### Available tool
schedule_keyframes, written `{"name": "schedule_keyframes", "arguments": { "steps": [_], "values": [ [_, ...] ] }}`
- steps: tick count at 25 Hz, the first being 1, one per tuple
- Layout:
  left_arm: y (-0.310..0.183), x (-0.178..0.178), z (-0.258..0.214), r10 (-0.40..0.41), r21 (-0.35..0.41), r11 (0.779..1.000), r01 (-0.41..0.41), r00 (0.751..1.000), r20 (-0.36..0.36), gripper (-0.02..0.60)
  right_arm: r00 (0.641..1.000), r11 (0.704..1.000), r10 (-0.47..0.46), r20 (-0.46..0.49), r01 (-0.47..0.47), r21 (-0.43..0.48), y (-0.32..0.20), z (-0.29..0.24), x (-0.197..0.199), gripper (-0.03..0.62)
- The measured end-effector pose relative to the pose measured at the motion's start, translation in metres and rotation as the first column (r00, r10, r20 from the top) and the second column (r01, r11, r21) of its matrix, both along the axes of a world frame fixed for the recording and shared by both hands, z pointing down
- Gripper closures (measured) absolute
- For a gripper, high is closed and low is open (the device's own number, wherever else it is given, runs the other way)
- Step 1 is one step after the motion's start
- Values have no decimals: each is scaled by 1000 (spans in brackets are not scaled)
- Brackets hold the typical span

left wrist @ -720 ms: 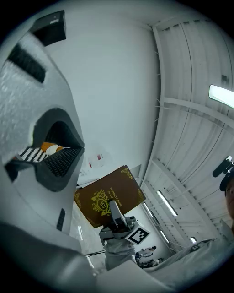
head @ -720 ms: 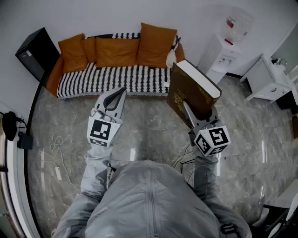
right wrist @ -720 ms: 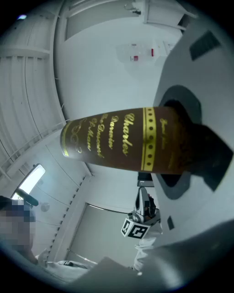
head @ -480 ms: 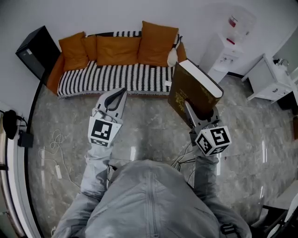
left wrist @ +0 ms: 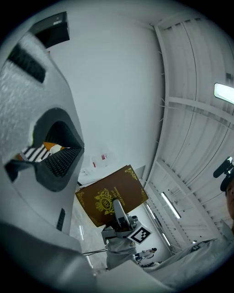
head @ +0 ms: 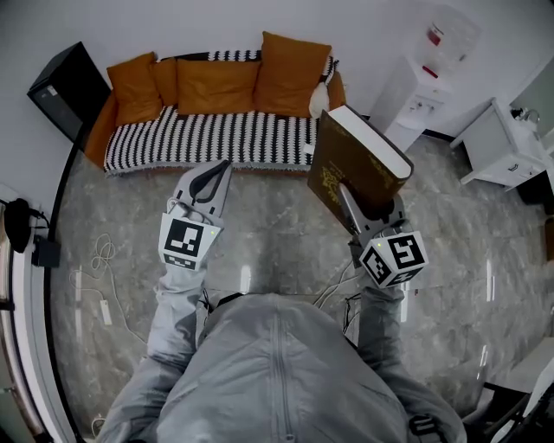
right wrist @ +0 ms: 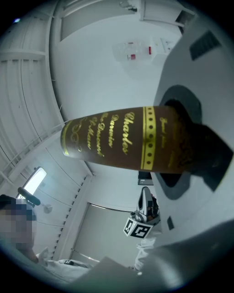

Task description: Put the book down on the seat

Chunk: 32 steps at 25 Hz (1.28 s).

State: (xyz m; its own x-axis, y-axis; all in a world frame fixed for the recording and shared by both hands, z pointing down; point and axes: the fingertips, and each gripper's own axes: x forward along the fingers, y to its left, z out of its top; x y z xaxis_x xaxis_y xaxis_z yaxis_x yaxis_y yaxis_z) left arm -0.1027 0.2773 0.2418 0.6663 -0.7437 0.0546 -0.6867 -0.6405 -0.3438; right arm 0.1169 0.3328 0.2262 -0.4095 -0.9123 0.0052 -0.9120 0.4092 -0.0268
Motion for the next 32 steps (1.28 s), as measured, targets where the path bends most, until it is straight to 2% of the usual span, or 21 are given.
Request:
{"name": "schedule_keyframes", "arguments": {
  "steps": [9, 14, 18, 25, 32],
  "values": [
    [2, 19, 10, -20, -22, 1000, 20, 1000, 13, 555, 1000, 1000, -10, 14, 10, -17, -5, 7, 26, 353],
    [-10, 19, 7, -30, -15, 999, 30, 1000, -1, 555, 1000, 1000, -9, 9, 9, -20, -17, 10, 29, 353],
    [-27, 20, 13, -22, -8, 1000, 22, 999, 24, 555, 1000, 1000, -5, 18, 6, -30, -35, 16, 27, 353],
    [-95, 16, 16, -26, 4, 1000, 26, 999, 25, 555, 1000, 999, 17, -9, -17, -32, -95, 21, 27, 353],
    [-175, 18, 12, 4, -1, 1000, -4, 1000, 28, 555, 998, 998, 58, -13, -59, -33, -165, 16, 29, 353]
  ]
}}
